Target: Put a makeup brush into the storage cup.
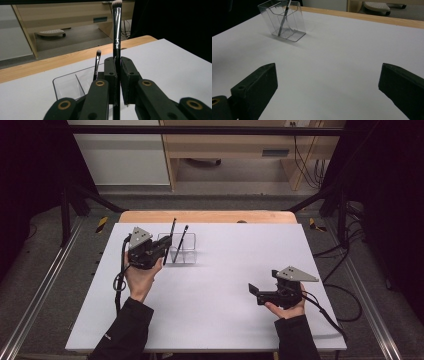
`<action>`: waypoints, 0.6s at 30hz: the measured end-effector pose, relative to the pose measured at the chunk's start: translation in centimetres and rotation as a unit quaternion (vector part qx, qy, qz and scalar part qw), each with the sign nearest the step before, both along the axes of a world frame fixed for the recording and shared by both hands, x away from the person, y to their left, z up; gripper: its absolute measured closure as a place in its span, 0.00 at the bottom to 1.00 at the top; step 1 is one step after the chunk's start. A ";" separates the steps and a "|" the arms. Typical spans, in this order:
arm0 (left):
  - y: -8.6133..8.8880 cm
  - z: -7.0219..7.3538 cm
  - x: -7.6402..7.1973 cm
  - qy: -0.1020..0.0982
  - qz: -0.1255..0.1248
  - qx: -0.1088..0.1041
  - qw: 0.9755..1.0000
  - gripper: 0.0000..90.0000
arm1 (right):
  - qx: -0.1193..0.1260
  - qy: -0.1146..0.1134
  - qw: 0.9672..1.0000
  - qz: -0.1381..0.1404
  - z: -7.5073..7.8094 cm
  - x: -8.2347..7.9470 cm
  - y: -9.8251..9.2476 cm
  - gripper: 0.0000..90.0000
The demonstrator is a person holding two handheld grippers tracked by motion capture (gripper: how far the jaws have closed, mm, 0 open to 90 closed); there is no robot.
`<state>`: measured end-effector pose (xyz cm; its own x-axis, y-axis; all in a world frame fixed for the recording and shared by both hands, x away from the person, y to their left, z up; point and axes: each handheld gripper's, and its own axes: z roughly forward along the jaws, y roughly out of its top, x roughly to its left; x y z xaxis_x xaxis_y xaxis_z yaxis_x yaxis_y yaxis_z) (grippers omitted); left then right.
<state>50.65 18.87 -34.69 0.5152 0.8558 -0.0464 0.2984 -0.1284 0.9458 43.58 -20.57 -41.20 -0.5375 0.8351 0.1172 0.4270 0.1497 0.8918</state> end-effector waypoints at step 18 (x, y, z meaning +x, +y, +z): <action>-1.3 1.8 1.7 -0.014 -0.002 -0.004 1.000 0.93 | -0.001 0.000 1.000 0.000 -0.1 0.1 0.0 0.03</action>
